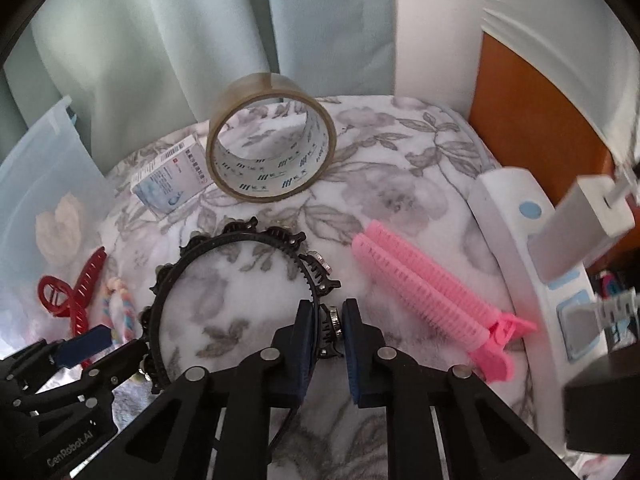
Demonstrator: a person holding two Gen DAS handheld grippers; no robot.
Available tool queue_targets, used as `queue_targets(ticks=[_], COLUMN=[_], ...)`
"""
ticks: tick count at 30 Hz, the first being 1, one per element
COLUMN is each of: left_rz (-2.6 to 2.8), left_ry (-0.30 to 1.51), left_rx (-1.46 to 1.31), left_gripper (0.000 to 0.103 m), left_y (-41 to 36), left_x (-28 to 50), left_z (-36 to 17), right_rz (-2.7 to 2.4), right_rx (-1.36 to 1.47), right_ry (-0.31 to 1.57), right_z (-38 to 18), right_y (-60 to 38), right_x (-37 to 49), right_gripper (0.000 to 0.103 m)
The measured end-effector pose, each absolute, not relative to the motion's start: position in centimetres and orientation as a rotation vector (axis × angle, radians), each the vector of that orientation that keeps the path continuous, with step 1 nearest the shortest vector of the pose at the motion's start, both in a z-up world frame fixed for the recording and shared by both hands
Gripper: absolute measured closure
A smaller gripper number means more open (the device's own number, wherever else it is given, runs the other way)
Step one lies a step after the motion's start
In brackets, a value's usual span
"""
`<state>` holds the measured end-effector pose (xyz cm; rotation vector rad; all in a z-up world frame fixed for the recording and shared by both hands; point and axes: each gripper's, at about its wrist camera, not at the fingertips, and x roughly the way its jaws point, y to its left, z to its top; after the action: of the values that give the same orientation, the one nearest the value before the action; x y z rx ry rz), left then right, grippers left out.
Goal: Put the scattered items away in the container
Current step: 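Grasp the rainbow hair tie with the left tool while the right tool grasps the black headband, then lift and carry the hair tie and headband over the clear box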
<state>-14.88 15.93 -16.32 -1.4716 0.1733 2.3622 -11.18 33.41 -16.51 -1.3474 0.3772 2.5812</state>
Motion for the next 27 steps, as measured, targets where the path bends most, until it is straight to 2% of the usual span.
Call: queue_targets(ticks=[1,3,7,12,27], left_rz=[2.363,2.355,2.337,2.334,2.324], left_ry=[0.175,0.191,0.156,0.148,0.079], left_rx=[-1.457,-1.432,-1.44,-1.42,-1.328], left_gripper=[0.072,0.086,0.092,0.096,0.096], left_y=[15.9,16.0,15.4,15.0,14.8], left_x=[-14.6,-14.5,-14.5,-14.3,-14.0], left_z=[-16.1,-15.8,-15.5,-14.6,-10.8], right_rz=[2.581,2.586,2.59,2.581,2.604], right_rx=[-1.344,-1.333,-1.315,-1.308,-1.223], right_ry=[0.385,0.393,0.418,0.471,0.528], right_z=[-16.5,-16.3,-15.8,-15.6,-12.5], right_y=[33.4,33.2,33.2,33.4,33.5], right_x=[-11.0,-10.6,-9.4,-8.2,-5.9], right_gripper=[0.087,0.087,0.087,0.087,0.087])
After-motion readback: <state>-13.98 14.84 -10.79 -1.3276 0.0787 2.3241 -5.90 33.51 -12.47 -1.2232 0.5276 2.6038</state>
